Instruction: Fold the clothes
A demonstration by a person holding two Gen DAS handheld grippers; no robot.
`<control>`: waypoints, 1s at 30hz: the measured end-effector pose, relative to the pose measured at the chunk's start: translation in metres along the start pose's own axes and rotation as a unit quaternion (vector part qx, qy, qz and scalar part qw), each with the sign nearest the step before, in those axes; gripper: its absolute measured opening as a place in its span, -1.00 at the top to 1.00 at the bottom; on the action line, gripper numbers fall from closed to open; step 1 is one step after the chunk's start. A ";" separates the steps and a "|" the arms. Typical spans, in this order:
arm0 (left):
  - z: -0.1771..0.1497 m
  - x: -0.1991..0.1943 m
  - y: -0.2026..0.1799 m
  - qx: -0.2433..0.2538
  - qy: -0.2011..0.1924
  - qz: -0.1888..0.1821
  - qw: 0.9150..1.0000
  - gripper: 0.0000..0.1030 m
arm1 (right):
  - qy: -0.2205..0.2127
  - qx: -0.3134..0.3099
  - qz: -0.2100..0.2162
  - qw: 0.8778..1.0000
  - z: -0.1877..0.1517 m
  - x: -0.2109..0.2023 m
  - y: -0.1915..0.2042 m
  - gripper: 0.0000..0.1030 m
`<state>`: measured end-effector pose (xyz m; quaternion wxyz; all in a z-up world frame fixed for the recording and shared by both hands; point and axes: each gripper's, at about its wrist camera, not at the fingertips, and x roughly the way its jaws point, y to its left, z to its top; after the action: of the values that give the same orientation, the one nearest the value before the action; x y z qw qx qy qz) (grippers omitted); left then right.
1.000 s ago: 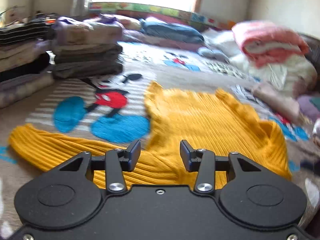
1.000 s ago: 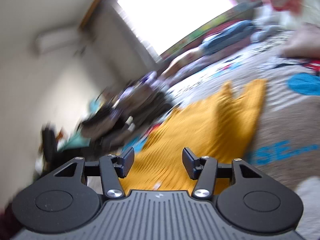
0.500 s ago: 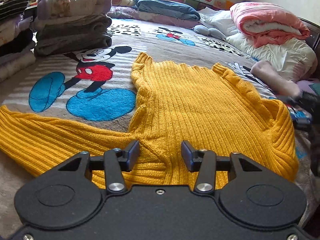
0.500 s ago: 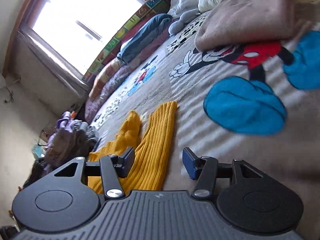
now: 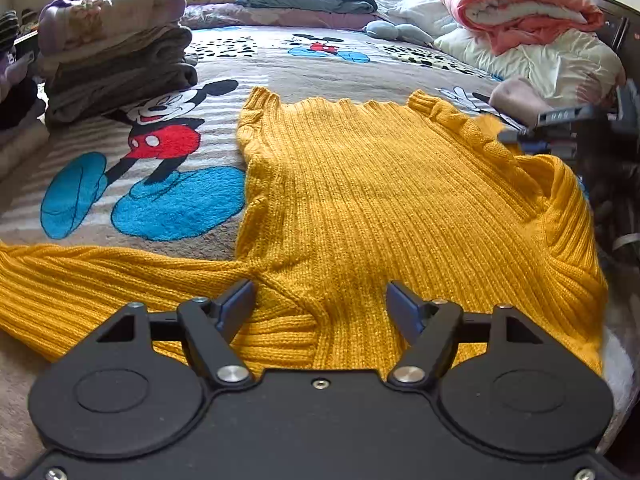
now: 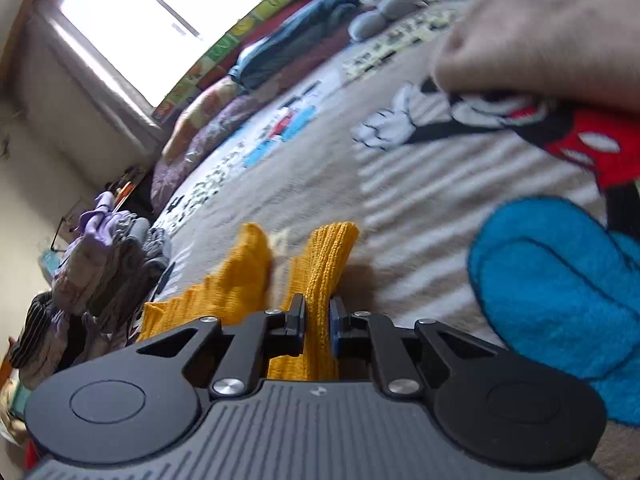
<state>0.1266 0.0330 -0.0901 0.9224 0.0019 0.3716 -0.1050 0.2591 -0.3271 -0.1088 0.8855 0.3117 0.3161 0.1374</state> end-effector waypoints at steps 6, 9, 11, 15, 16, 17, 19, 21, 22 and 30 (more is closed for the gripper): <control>0.000 -0.001 0.001 -0.003 -0.001 -0.001 1.000 -0.41 | -0.070 -0.019 0.000 0.997 0.012 -0.052 0.011 0.76; 0.000 -0.002 0.000 0.000 -0.002 0.002 1.000 -0.41 | -0.107 -0.018 -0.007 0.994 0.015 -0.086 0.008 0.76; -0.001 -0.003 0.001 -0.001 -0.002 0.002 1.000 -0.41 | -0.133 -0.016 -0.013 0.991 0.016 -0.111 0.004 0.76; -0.001 -0.004 0.001 -0.002 -0.002 0.003 1.000 -0.41 | -0.178 0.001 -0.022 0.984 0.005 -0.156 -0.015 0.76; -0.002 -0.004 0.001 -0.001 -0.002 0.003 1.000 -0.41 | -0.188 0.011 -0.026 0.982 0.001 -0.165 -0.022 0.76; -0.002 -0.003 0.001 0.000 -0.002 0.004 1.000 -0.41 | -0.198 0.021 -0.031 0.980 -0.004 -0.174 -0.029 0.76; -0.003 -0.004 0.000 0.003 -0.003 0.006 1.000 -0.41 | -0.212 0.042 -0.040 0.975 -0.014 -0.188 -0.044 0.76; -0.005 -0.005 0.000 0.006 -0.003 0.008 1.000 -0.41 | -0.219 0.056 -0.052 0.973 -0.024 -0.198 -0.058 0.76; -0.006 -0.005 0.001 0.008 -0.003 0.008 1.000 -0.41 | -0.220 0.063 -0.060 0.972 -0.029 -0.200 -0.064 0.76; -0.012 -0.006 -0.001 0.022 -0.005 0.015 1.000 -0.43 | -0.183 0.090 -0.135 0.970 -0.050 -0.184 -0.107 0.77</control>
<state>0.1142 0.0346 -0.0950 0.9255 0.0275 0.3644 -0.0993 0.0917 -0.4667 -0.1198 0.9069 0.3645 0.1986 -0.0720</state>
